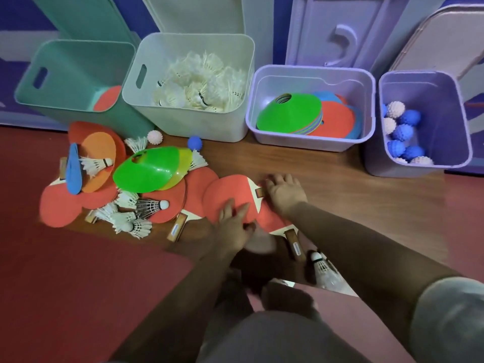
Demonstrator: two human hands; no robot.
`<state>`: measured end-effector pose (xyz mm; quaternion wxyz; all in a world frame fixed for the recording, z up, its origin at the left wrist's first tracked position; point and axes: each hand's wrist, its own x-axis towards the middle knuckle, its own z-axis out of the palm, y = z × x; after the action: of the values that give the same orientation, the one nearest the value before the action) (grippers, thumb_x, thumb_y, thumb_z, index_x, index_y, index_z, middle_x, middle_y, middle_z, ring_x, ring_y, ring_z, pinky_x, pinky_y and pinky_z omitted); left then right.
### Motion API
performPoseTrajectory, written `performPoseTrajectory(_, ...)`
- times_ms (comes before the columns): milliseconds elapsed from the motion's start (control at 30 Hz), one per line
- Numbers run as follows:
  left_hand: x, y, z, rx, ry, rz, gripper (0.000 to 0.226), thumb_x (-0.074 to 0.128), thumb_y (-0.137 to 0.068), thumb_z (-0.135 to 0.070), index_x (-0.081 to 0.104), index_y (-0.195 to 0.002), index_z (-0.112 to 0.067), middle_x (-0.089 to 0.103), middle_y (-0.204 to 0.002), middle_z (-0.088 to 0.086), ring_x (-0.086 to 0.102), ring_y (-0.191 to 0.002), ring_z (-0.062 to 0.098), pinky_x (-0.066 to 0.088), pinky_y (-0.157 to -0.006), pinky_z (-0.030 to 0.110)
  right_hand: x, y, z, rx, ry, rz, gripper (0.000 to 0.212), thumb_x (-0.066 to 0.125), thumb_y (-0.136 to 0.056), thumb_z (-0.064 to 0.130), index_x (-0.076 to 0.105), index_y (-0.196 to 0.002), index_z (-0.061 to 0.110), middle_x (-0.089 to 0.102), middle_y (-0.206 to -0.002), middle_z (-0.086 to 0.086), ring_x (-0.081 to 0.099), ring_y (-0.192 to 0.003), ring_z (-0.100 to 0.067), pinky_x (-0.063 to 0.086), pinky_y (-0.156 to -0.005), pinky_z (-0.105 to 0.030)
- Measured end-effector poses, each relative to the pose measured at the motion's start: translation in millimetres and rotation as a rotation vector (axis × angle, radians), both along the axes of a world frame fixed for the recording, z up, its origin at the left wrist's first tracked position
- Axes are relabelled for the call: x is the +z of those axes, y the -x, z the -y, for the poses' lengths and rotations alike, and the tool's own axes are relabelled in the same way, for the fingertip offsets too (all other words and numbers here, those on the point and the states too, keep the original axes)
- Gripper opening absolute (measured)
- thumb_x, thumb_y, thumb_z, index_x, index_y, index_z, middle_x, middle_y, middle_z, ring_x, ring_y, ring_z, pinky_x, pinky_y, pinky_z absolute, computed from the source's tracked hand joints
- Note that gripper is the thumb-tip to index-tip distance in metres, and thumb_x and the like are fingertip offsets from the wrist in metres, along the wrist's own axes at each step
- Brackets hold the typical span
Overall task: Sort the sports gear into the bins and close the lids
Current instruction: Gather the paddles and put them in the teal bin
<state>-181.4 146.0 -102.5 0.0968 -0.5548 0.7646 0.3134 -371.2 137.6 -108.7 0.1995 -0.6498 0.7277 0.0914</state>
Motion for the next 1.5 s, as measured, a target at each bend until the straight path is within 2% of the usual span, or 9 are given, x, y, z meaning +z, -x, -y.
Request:
performPoseTrajectory(100, 5.6, -6.1, 2.4, 0.093, 0.053, -0.149, 0.049, 0.066, -0.086, -0.025, 0.055, -0.134, -0.018, 0.034, -0.149, 0.010, 0.035, -0.137, 0.025, 0.027, -0.111, 0.026, 9.0, 2.7, 3.2, 0.151, 0.056, -0.087, 0.040, 0.033, -0.100, 0.023, 0.049, -0.137, 0.021, 0.047, -0.139, -0.007, 0.040, -0.125, -0.031, 0.035, -0.099, -0.040)
performPoseTrajectory(267, 6.3, -13.7, 6.0, 0.472, 0.152, -0.218, 0.049, 0.071, -0.080, -0.042, 0.058, -0.112, -0.006, 0.058, -0.111, 0.017, 0.058, -0.104, 0.035, 0.047, -0.092, 0.039, 28.0, 29.7, -24.2, 0.038, 0.146, 0.013, 0.041, 0.050, -0.090, 0.036, 0.055, -0.129, 0.024, 0.054, -0.130, 0.004, 0.041, -0.111, -0.027, 0.041, -0.092, -0.036)
performPoseTrajectory(467, -5.4, 12.4, 27.8, 1.085, -0.286, -0.512, 0.078, 0.076, -0.039, -0.080, 0.069, -0.085, -0.018, 0.072, -0.091, 0.002, 0.069, -0.087, 0.024, 0.056, -0.088, 0.046, 41.7, 46.5, -64.7, -0.217, 0.111, 0.143, 0.066, 0.030, -0.074, 0.050, 0.055, -0.131, 0.027, 0.063, -0.119, 0.001, 0.046, -0.100, -0.027, 0.037, -0.093, -0.032)
performPoseTrajectory(633, 22.2, 47.1, 22.7, 1.202, -0.706, -1.009, 0.048, 0.067, -0.090, -0.025, 0.051, -0.133, -0.012, 0.065, -0.122, 0.014, 0.065, -0.107, 0.028, 0.053, -0.091, 0.044, 44.1, 38.9, -74.2, -0.391, 0.188, 0.260, 0.034, 0.056, -0.089, 0.037, 0.061, -0.115, 0.016, 0.067, -0.105, -0.005, 0.057, -0.102, -0.029, 0.034, -0.092, -0.035)
performPoseTrajectory(767, 30.0, 44.0, 39.0, 1.249, -0.624, -1.281, 0.045, 0.058, -0.092, -0.003, 0.050, -0.135, -0.013, 0.064, -0.127, 0.014, 0.066, -0.109, 0.031, 0.057, -0.082, 0.048, 49.8, 20.6, -71.3, -0.487, 0.127, 0.675, 0.023, 0.063, -0.090, 0.036, 0.068, -0.104, 0.018, 0.068, -0.088, -0.001, 0.061, -0.084, -0.021, 0.041, -0.072, -0.029)
performPoseTrajectory(1100, 47.3, -6.0, 65.0, 1.149, -0.385, -1.058, 0.025, 0.065, -0.088, -0.011, 0.063, -0.113, -0.016, 0.072, -0.107, 0.004, 0.072, -0.084, 0.016, 0.059, -0.071, 0.030, -9.5, 34.8, -26.4, -0.771, -0.210, 0.384, 0.094, 0.074, -0.067, 0.064, 0.043, -0.137, 0.008, 0.049, -0.134, -0.016, 0.044, -0.126, -0.034, 0.040, -0.104, -0.037)
performPoseTrajectory(1233, 40.5, -14.7, 65.4, 1.129, -0.319, -0.957, 0.018, 0.059, -0.088, -0.008, 0.061, -0.105, -0.015, 0.067, -0.087, 0.003, 0.064, -0.056, 0.008, 0.050, -0.049, 0.018, -16.5, 26.7, -17.3, -0.993, -0.171, 0.387, 0.064, 0.068, -0.075, 0.038, 0.042, -0.126, 0.009, 0.051, -0.131, -0.019, 0.048, -0.123, -0.037, 0.043, -0.102, -0.040)
performPoseTrajectory(1367, 43.5, -25.8, 69.7, 1.126, -0.222, -0.951, 0.017, 0.062, -0.083, -0.006, 0.067, -0.097, -0.015, 0.070, -0.089, 0.004, 0.066, -0.072, 0.016, 0.052, -0.064, 0.026, -8.0, 33.6, -5.7, -0.843, -0.104, 0.516, 0.040, 0.069, -0.076, 0.030, 0.068, -0.114, 0.020, 0.070, -0.113, -0.010, 0.064, -0.108, -0.029, 0.053, -0.087, -0.033)
performPoseTrajectory(1500, 47.5, -49.0, 82.0, 1.148, -0.163, -0.939, 0.010, 0.066, -0.080, -0.011, 0.071, -0.087, -0.016, 0.070, -0.087, 0.006, 0.064, -0.073, 0.021, 0.054, -0.065, 0.026, 13.7, 35.2, 7.8, -0.931, 0.054, 0.731, 0.012, 0.072, -0.080, 0.020, 0.061, -0.077, 0.020, 0.072, -0.092, -0.011, 0.069, -0.088, -0.027, 0.055, -0.075, -0.035)
